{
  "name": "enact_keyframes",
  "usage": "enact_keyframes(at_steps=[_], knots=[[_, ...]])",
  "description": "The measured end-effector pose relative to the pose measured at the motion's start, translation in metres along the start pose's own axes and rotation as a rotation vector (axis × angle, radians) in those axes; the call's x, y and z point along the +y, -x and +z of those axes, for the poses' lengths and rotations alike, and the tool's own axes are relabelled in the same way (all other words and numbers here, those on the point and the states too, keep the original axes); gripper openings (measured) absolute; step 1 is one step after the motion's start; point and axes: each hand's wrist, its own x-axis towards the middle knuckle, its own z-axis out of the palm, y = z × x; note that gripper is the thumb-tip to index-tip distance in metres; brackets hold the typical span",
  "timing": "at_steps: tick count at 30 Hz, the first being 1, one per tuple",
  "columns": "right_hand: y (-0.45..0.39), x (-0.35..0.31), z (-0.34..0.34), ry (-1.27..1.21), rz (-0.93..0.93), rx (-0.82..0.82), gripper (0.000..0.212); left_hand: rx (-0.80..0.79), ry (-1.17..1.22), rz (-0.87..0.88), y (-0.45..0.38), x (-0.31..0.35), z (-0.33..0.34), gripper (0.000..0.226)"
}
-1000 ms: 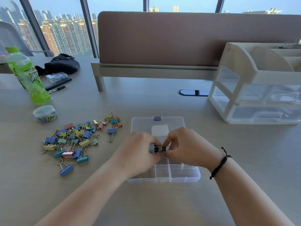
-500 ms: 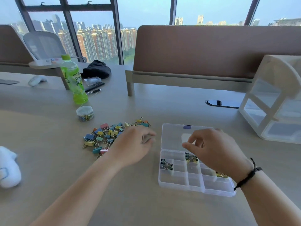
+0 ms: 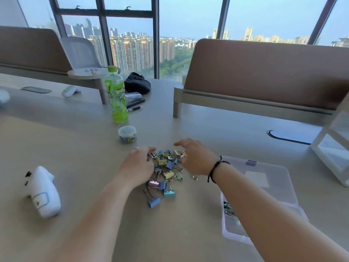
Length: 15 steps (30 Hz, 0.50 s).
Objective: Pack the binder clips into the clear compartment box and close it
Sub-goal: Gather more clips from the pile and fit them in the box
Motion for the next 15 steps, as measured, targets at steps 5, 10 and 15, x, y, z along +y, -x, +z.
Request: enact_keyframes(at_steps=[5, 10, 15], knots=[[-0.023, -0.012, 0.015, -0.014, -0.007, -0.057, 0.053, -0.109, 0.019, 0.014, -0.001, -0.002, -0.004, 0.06], [-0.027, -0.014, 0.017, 0.066, -0.072, -0.109, 0.05, -0.156, 0.04, 0.077, 0.0, -0.003, -0.005, 0.058], [-0.025, -0.015, 0.004, 0.09, -0.127, -0.226, 0.048, -0.151, 0.01, 0.108, 0.0, -0.001, -0.004, 0.048]])
